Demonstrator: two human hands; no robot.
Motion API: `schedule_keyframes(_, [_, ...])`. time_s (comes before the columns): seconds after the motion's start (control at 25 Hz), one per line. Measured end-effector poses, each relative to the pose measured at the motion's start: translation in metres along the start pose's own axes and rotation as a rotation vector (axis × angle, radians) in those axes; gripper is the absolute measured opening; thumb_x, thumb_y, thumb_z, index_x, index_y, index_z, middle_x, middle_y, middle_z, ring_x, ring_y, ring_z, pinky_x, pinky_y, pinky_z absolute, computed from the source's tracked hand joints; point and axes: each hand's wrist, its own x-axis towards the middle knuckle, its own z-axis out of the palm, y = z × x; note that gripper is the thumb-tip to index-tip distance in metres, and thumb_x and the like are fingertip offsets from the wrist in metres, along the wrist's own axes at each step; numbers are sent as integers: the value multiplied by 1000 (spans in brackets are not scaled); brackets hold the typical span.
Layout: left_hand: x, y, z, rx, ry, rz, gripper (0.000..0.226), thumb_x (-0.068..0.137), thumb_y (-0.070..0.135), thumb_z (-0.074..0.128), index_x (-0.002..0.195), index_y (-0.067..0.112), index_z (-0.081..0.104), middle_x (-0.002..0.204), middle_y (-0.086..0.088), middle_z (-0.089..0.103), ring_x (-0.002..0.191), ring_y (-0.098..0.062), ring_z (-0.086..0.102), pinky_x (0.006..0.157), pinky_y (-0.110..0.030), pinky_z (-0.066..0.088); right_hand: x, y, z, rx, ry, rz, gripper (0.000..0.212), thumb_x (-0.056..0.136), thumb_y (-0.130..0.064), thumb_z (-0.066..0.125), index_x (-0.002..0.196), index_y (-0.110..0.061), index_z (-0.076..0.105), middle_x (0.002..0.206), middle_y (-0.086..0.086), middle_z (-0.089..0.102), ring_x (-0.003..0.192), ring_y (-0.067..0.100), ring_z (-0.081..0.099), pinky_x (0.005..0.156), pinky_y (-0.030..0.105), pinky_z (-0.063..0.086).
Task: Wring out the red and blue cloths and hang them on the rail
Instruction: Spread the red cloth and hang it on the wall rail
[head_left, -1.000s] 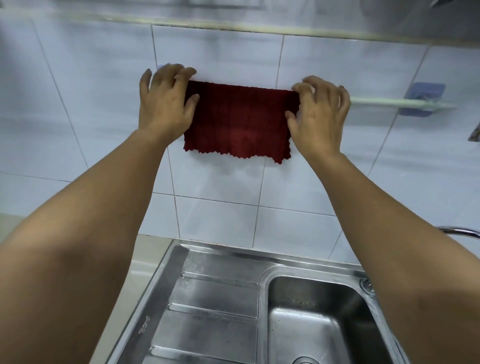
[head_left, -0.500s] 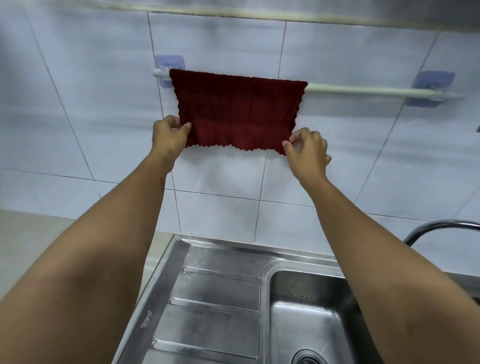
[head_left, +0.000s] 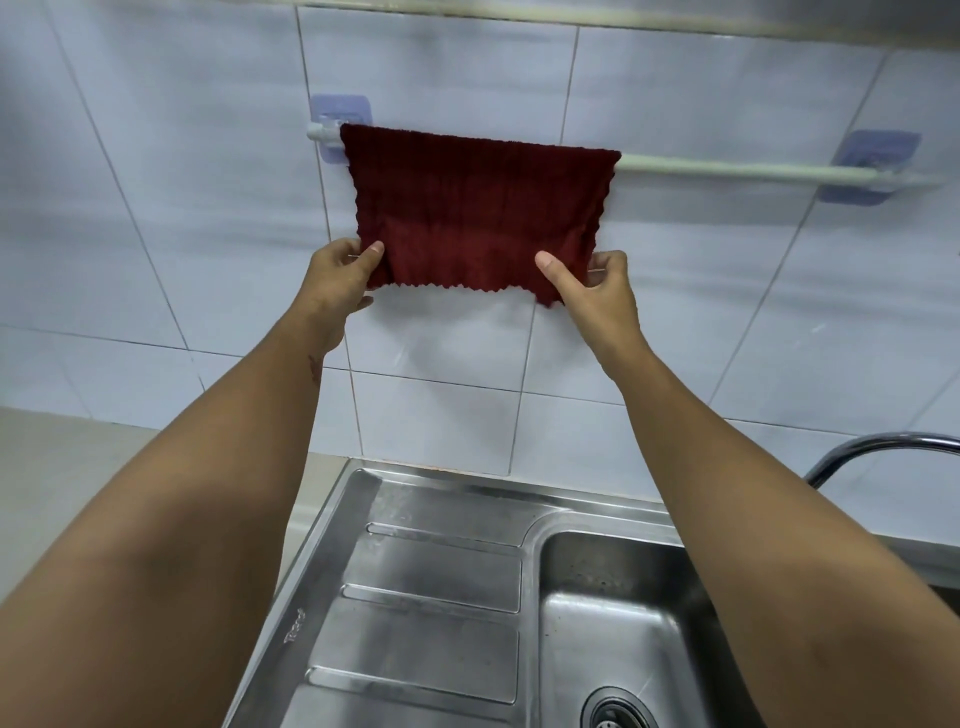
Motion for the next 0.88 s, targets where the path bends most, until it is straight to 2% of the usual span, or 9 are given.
schedule_keyframes(0.08, [-3, -1, -4, -7, 28, 16, 16, 95, 30, 57, 84, 20, 53, 93, -2, 60, 83, -15, 60, 90, -41, 53, -2, 3, 1, -10, 9, -44, 43, 65, -66, 66, 80, -31, 46, 76, -18, 55, 87, 13, 58, 96, 52, 45])
schedule_keyframes(0.16, [-5, -3, -7, -12, 62, 30, 21, 95, 29, 57, 77, 20, 51, 90, -3, 59, 83, -15, 60, 88, -39, 53, -4, 7, -2, -25, 48, -80, 32, 76, -48, 66, 81, -21, 51, 72, -11, 57, 76, 15, 57, 88, 49, 51])
schedule_keyframes(0.24, [-8, -4, -11, -24, 97, 47, 22, 95, 27, 58, 74, 19, 52, 85, -2, 61, 85, -17, 62, 85, -37, 55, -6, 10, -6, 17, 73, -79, 28, 82, -40, 65, 81, -14, 53, 77, 2, 64, 76, 19, 61, 83, 46, 52])
schedule_keyframes(0.32, [-13, -2, -13, -47, 118, 58, 23, 95, 24, 58, 73, 18, 53, 80, -1, 63, 79, -16, 64, 81, -32, 56, -10, 11, -11, 71, 62, -74, 27, 85, -36, 64, 72, -17, 50, 79, 7, 67, 79, 23, 65, 81, 43, 52])
schedule_keyframes(0.44, [-20, -2, -16, -58, 136, 71, 24, 95, 23, 57, 72, 17, 54, 76, -1, 63, 67, -14, 62, 76, -29, 56, -19, 12, -17, 116, 48, -60, 30, 90, -30, 61, 66, -25, 45, 76, -6, 65, 80, 21, 69, 73, 27, 49])
schedule_keyframes(0.52, [-23, -2, -19, -41, 155, 85, 23, 95, 23, 56, 73, 17, 55, 74, -1, 62, 61, -13, 59, 75, -28, 56, -24, 11, -20, 137, 45, -53, 27, 92, -28, 60, 69, -22, 47, 78, -9, 64, 74, 16, 68, 66, 18, 45])
schedule_keyframes(0.68, [-30, -1, -22, 141, 204, 160, 19, 97, 23, 51, 85, 11, 59, 69, 1, 61, 56, -11, 56, 68, -24, 52, -30, 9, -22, 110, 44, -54, 20, 94, -29, 55, 79, -16, 51, 83, -2, 69, 65, 10, 64, 64, 19, 43])
schedule_keyframes(0.76, [-33, -3, -24, 214, 211, 190, 18, 98, 23, 48, 92, 10, 58, 69, 2, 61, 58, -9, 56, 64, -21, 48, -34, 9, -21, 110, 40, -55, 23, 96, -28, 52, 75, -18, 48, 77, -3, 68, 63, 8, 60, 59, 14, 42])
schedule_keyframes(0.88, [-31, -5, -29, 324, 231, 210, 17, 99, 23, 46, 93, 11, 57, 71, 3, 61, 59, -10, 57, 68, -23, 49, -38, 9, -23, 77, 26, -56, 27, 97, -28, 49, 71, -22, 43, 68, -5, 63, 59, 9, 55, 61, 20, 41])
